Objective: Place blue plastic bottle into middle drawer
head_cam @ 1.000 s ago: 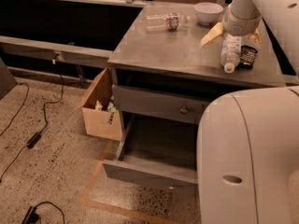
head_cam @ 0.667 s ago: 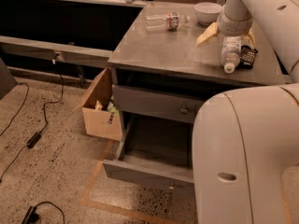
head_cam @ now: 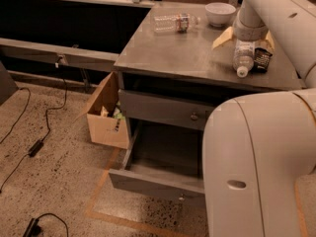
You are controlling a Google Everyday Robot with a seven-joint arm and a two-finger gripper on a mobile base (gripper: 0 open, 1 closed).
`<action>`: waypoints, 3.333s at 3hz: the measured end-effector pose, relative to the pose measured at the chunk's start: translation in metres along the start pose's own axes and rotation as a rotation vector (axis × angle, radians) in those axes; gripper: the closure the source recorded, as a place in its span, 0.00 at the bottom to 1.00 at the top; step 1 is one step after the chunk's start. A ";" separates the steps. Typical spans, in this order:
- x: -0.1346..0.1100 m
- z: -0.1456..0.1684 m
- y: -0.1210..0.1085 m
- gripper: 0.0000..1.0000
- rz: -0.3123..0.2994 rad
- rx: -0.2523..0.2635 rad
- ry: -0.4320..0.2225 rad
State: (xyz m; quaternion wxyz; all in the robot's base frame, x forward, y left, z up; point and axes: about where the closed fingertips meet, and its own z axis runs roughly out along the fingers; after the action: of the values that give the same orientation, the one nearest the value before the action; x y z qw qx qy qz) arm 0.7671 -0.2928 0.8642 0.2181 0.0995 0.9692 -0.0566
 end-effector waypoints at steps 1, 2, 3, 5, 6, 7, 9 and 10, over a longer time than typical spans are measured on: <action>-0.001 0.005 -0.011 0.18 0.028 0.015 -0.009; 0.003 0.008 -0.015 0.42 0.038 0.009 0.000; 0.017 0.008 -0.015 0.65 0.017 -0.017 0.029; 0.068 -0.065 -0.015 1.00 -0.189 -0.306 0.014; 0.102 -0.114 -0.025 1.00 -0.326 -0.436 0.014; 0.138 -0.144 -0.046 1.00 -0.468 -0.514 0.006; 0.217 -0.116 -0.076 1.00 -0.715 -0.545 -0.112; 0.232 -0.091 -0.073 1.00 -0.767 -0.542 -0.137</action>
Offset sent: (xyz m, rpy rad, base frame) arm -0.0067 -0.0212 -0.0049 0.0208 -0.0101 -0.0465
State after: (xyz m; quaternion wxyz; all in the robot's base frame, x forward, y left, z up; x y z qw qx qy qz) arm 0.5084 -0.3105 0.8504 0.2631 -0.3301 0.8992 0.1153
